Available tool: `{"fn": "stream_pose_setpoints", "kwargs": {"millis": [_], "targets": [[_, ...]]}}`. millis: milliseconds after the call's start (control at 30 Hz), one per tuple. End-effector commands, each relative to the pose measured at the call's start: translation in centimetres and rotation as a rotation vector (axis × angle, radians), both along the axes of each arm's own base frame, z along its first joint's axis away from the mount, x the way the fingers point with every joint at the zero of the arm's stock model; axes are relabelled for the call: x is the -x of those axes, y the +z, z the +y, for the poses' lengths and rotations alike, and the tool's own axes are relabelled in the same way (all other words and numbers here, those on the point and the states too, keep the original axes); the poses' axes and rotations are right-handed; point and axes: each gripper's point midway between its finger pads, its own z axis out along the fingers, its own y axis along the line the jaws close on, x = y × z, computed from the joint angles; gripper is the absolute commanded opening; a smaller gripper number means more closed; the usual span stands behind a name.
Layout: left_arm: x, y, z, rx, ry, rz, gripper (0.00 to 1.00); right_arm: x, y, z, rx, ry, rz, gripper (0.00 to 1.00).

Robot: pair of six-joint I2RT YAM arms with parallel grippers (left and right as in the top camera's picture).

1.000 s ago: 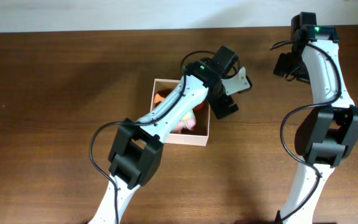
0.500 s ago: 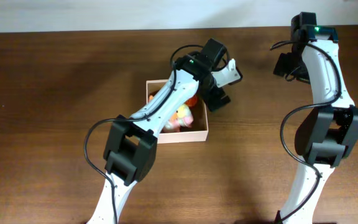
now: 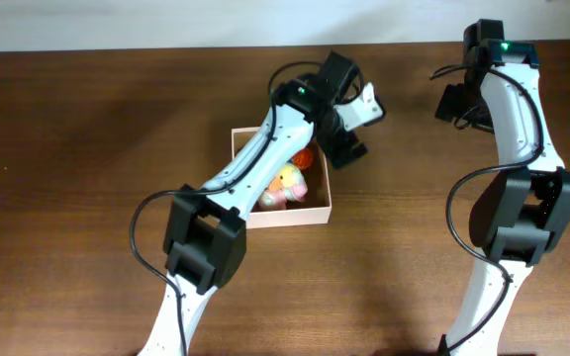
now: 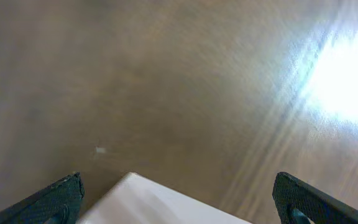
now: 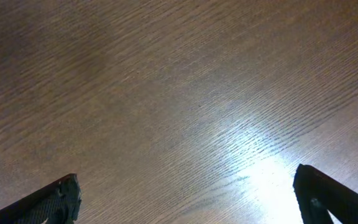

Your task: Pack container

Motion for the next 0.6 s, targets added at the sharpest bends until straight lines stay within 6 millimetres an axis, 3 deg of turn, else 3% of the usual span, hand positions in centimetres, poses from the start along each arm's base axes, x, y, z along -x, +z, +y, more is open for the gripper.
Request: {"fn": "stream_pose_setpoints", "kwargs": {"millis": [0, 100, 233, 400, 567], "targets": [[-2.7, 5.3, 2.6, 0.036, 0.159, -0.094, 0.99, 0.0, -0.1, -0.1, 0.0, -0.017, -0.005, 0.99], [-3.9, 8.0, 4.8, 0.051, 0.253, -0.129, 0.99, 0.0, -0.1, -0.1, 0.0, -0.017, -0.005, 0.99], [-4.8, 11.4, 9.8, 0.054, 0.454, -0.137, 0.99, 0.0, -0.1, -0.1, 0.0, -0.017, -0.005, 0.99], [-3.8, 14.0, 16.1, 0.023, 0.599, -0.108, 0.99, 0.0, -0.1, -0.1, 0.0, -0.017, -0.005, 0.99], [-2.5, 15.2, 21.9, -0.052, 0.771, -0.095, 0.99, 0.0, -0.1, -0.1, 0.0, -0.017, -0.005, 0.99]]}}
